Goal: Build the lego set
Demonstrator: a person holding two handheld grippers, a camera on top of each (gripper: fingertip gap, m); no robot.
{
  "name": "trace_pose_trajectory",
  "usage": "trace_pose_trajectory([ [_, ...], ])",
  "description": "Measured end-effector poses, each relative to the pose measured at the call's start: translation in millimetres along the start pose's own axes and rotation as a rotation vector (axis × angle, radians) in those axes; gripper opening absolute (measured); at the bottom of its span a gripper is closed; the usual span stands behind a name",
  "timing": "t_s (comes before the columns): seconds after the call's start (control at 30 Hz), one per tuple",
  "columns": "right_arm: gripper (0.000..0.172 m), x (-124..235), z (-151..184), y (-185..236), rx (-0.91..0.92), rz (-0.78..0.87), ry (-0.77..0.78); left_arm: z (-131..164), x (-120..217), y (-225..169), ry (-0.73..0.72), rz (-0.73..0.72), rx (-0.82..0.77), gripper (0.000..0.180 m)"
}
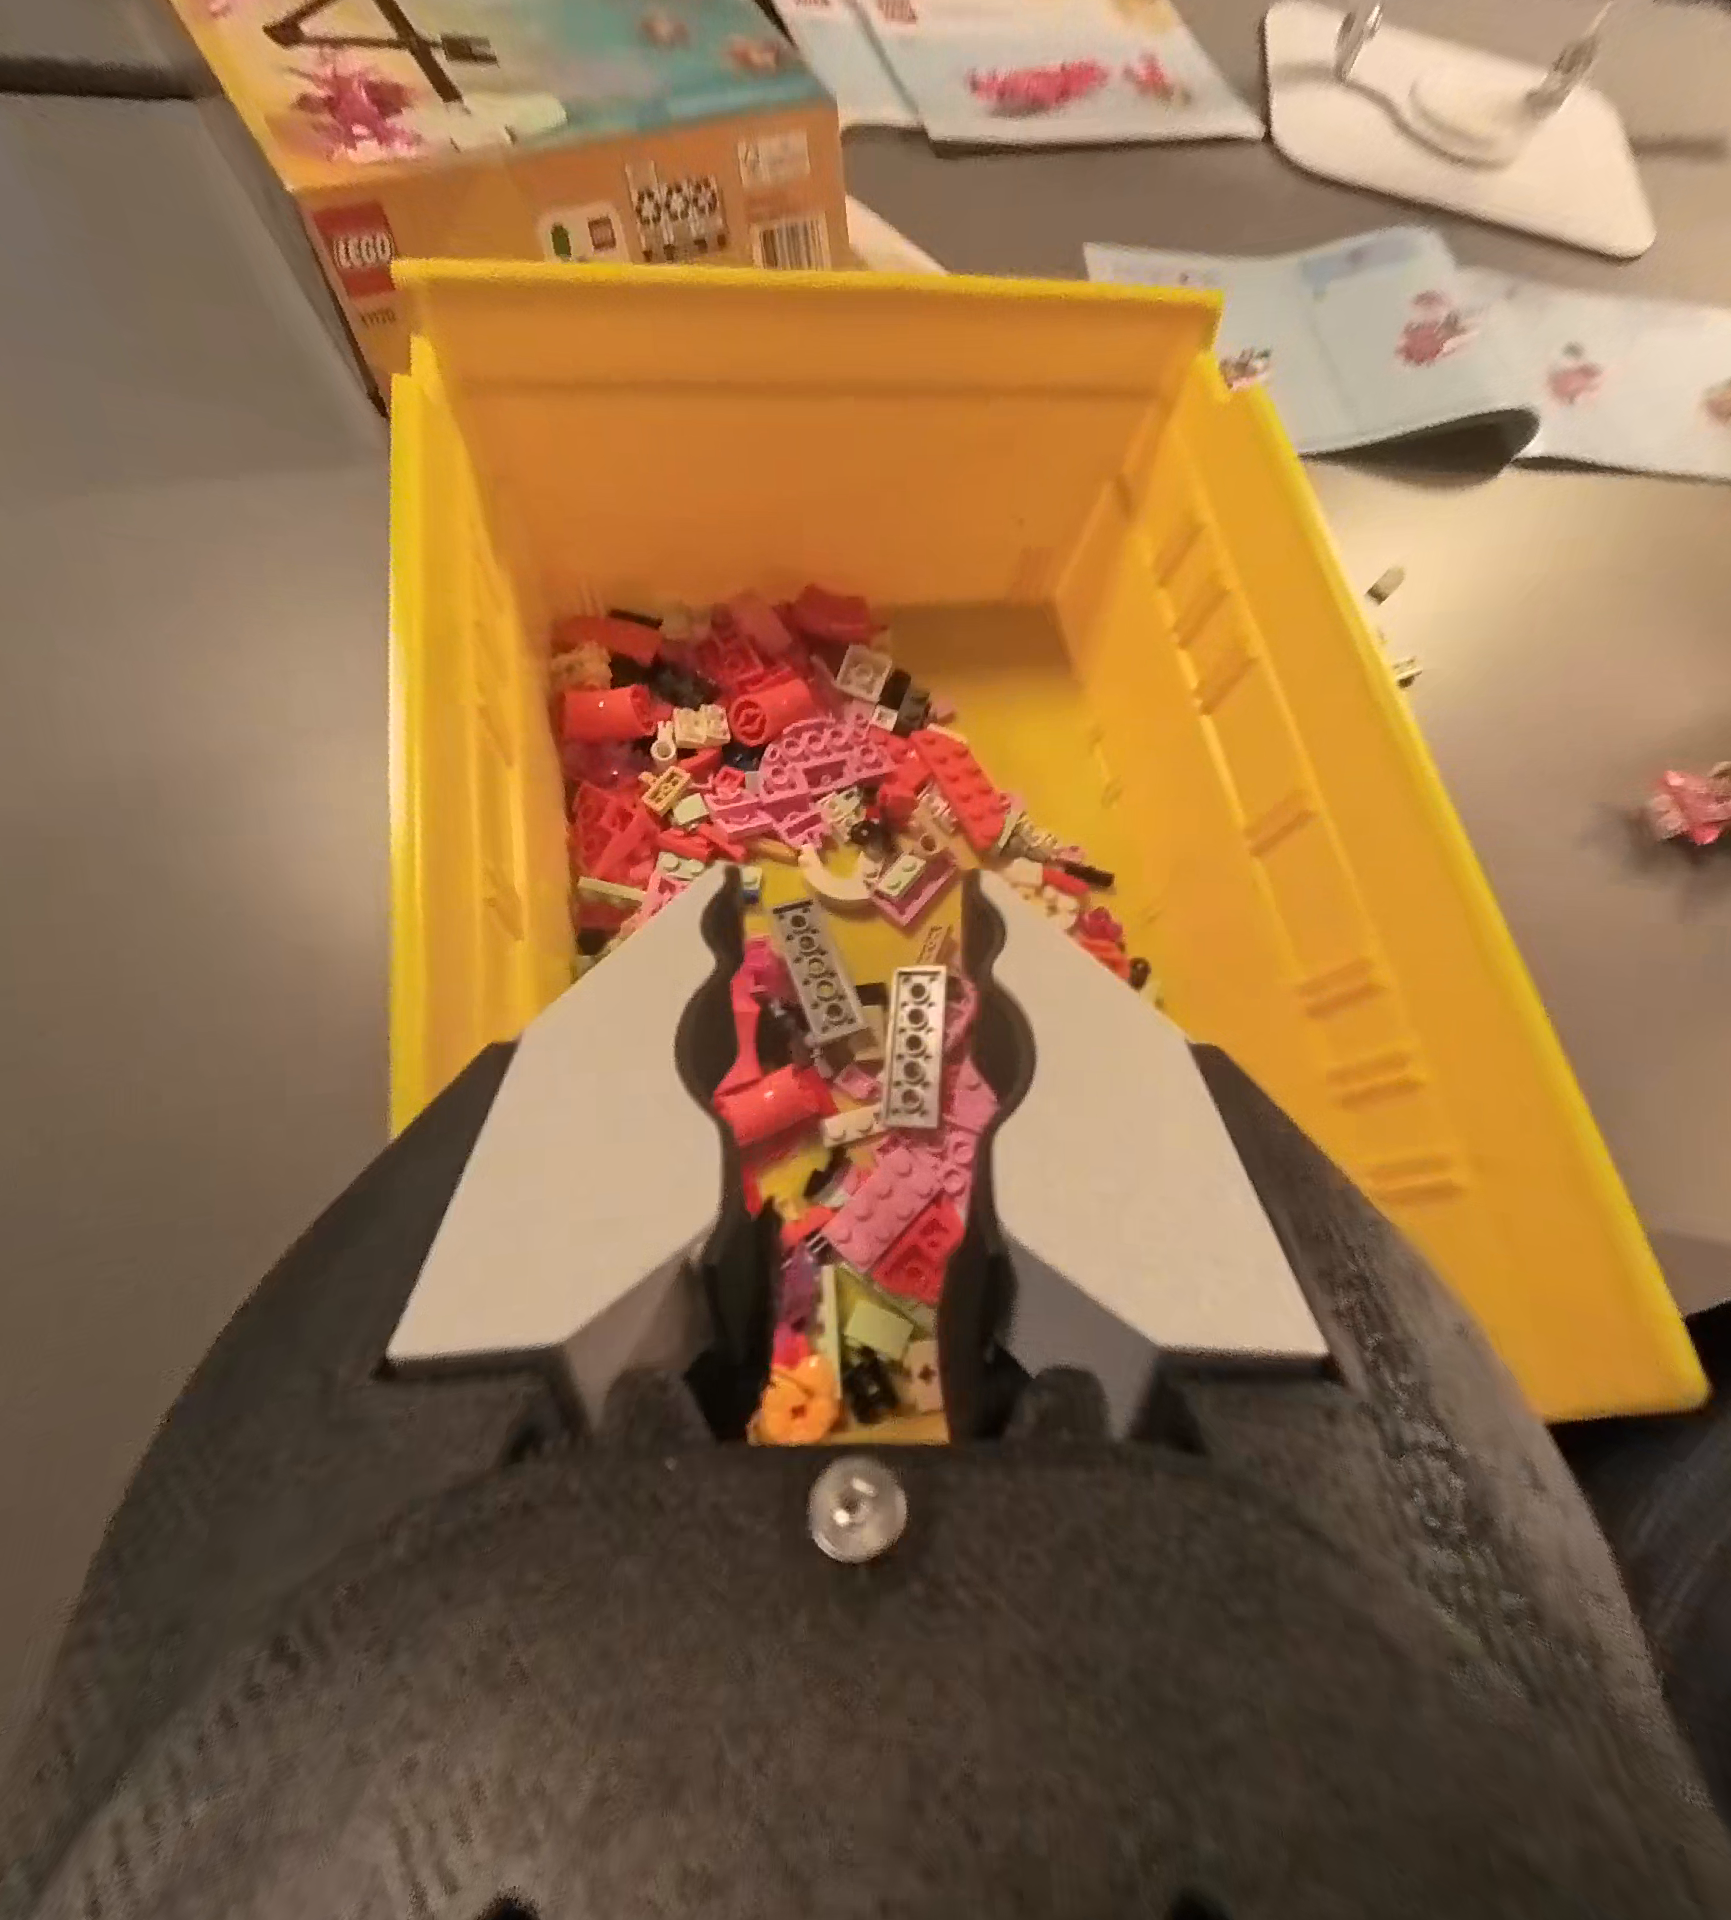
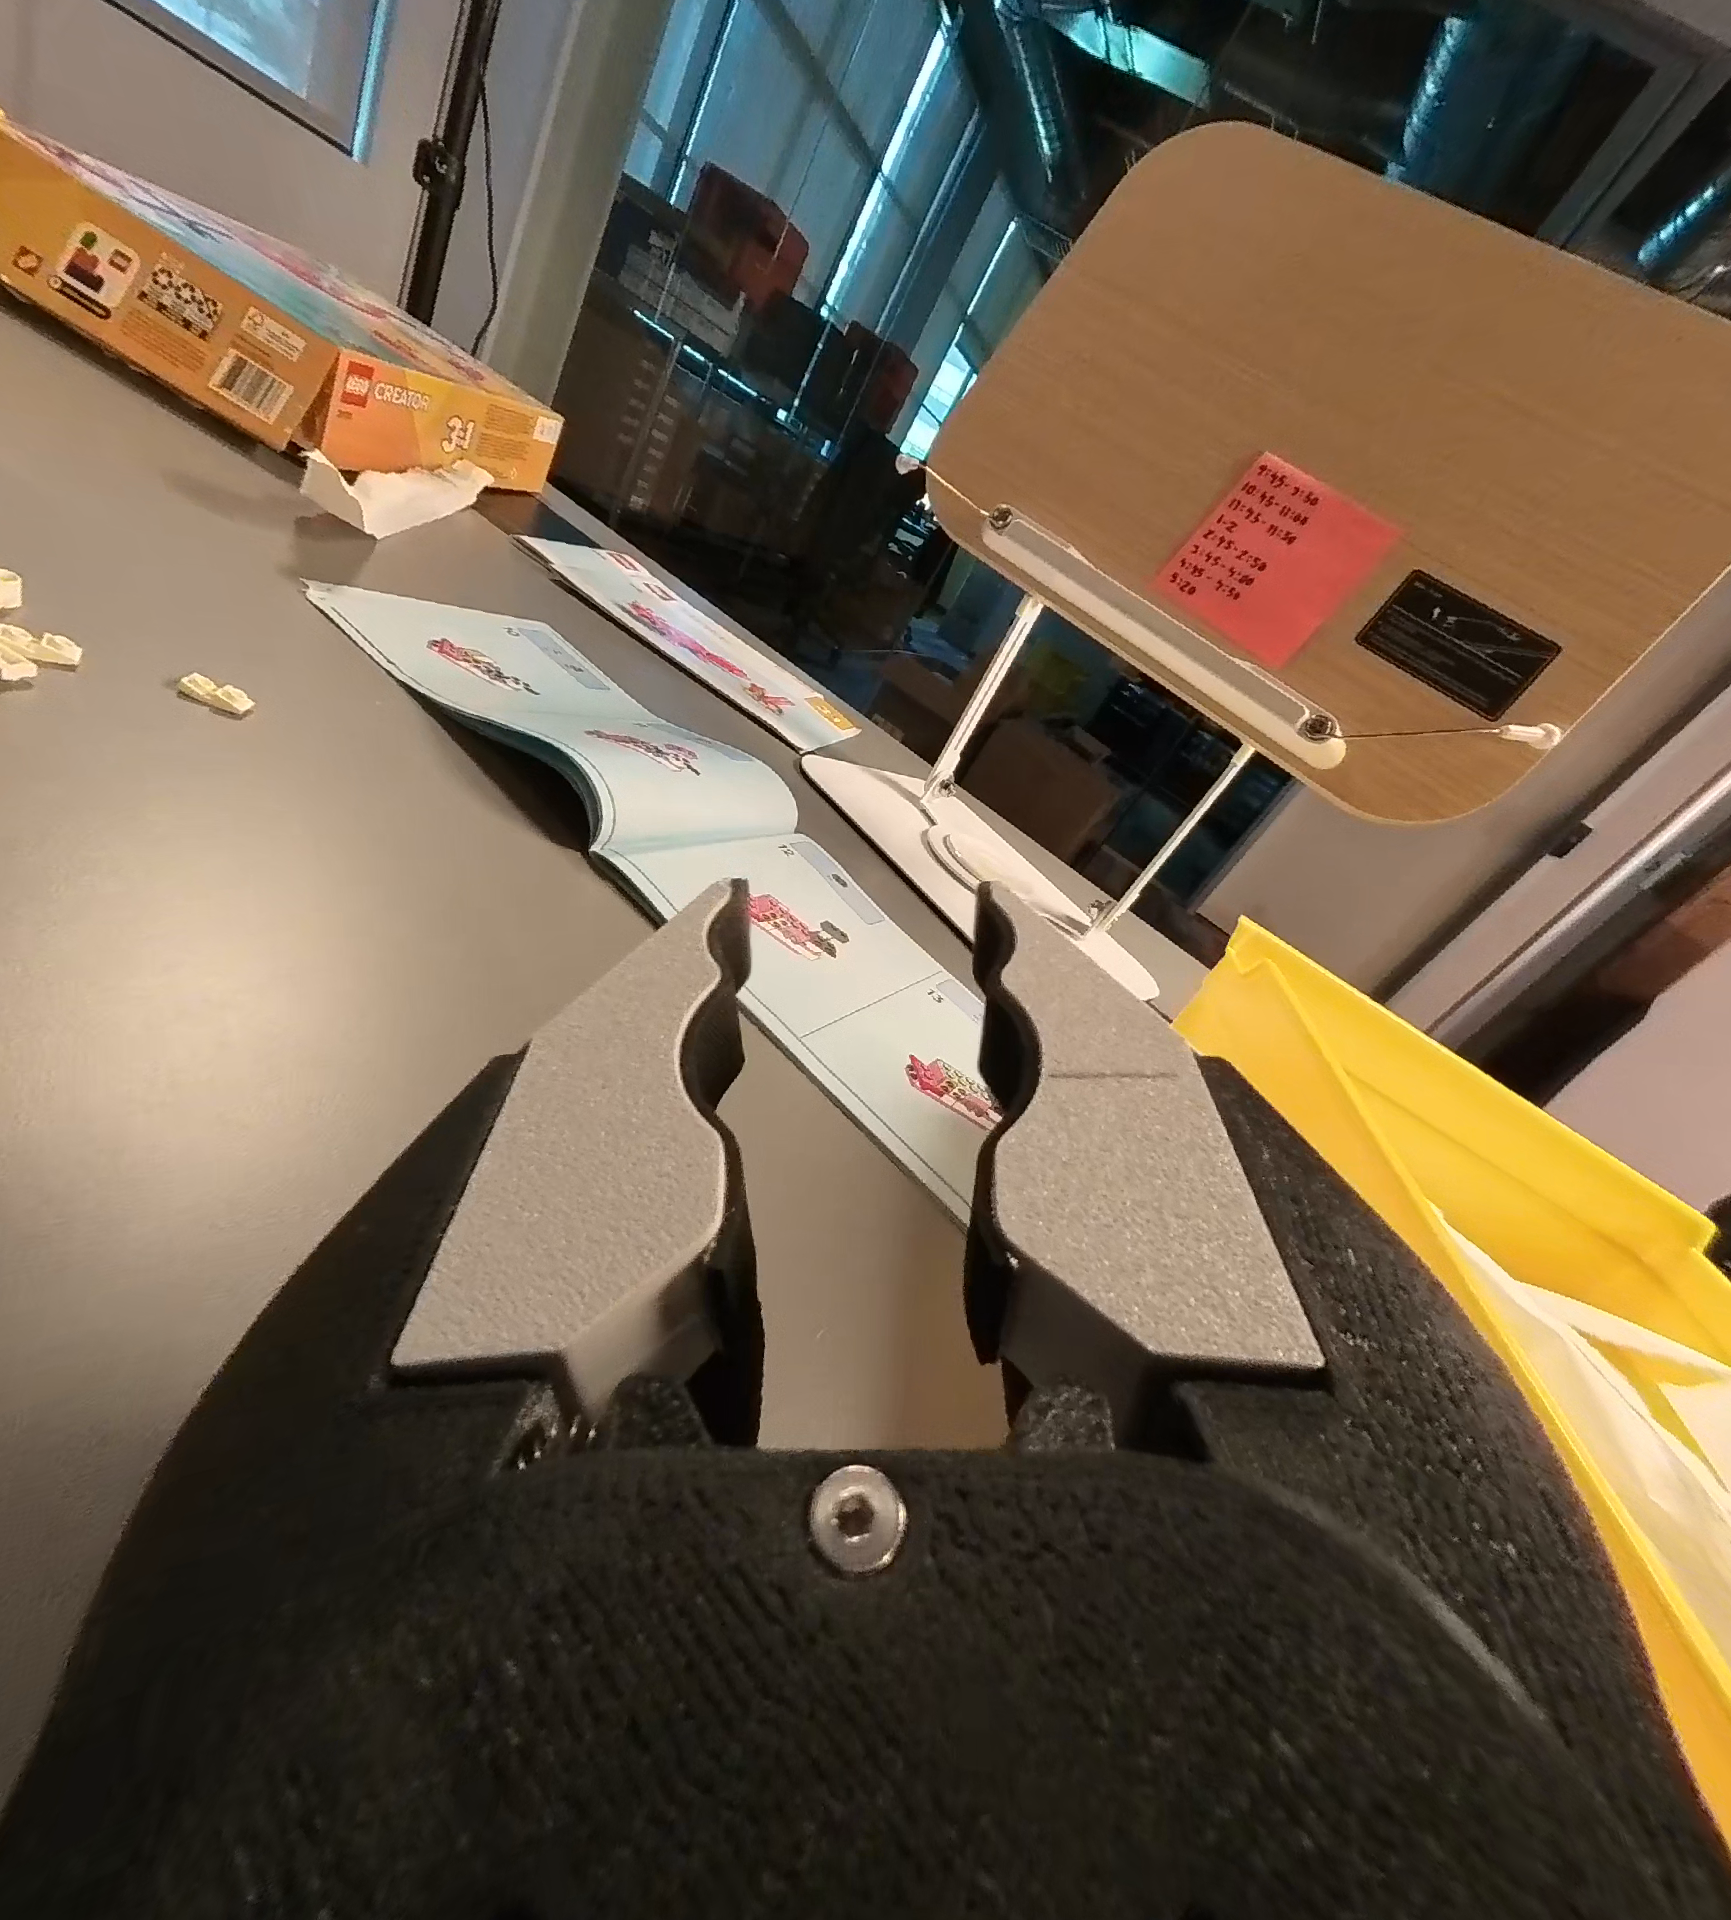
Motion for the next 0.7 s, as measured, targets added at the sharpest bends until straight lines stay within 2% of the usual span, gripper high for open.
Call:
trace_pose_trajectory([
  [0.07,0.041,0,0,0,0.002,0.003,-0.001,0,-1,0,0.043,0.026,-0.027,0.026],
  [0.17,0.041,-1,0,0,0.005,0.005,-0.003,7,-7,-4,0.146,0.111,-0.03,0.016],
  [0.3,0.04,-2,0,1,0.016,0.001,-0.002,18,-22,-16,0.273,0.196,-0.052,0.013],
  [0.43,0.039,-2,0,3,0.031,-0.006,-0.002,29,-35,-17,0.37,0.179,-0.097,0.014],
  [0.7,0.038,-3,0,6,0.045,-0.018,-0.006,25,-33,-9,0.347,0.122,-0.085,0.018],
])
Point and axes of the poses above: each gripper's, where its closed fingertips meet, x back along the fingers, z out of its underside, y = z × x across the jaws, the point moved 4 cm from there along x, back along the fingers, and after that the axes turned 3 degrees about z, right-handed, at the moved point
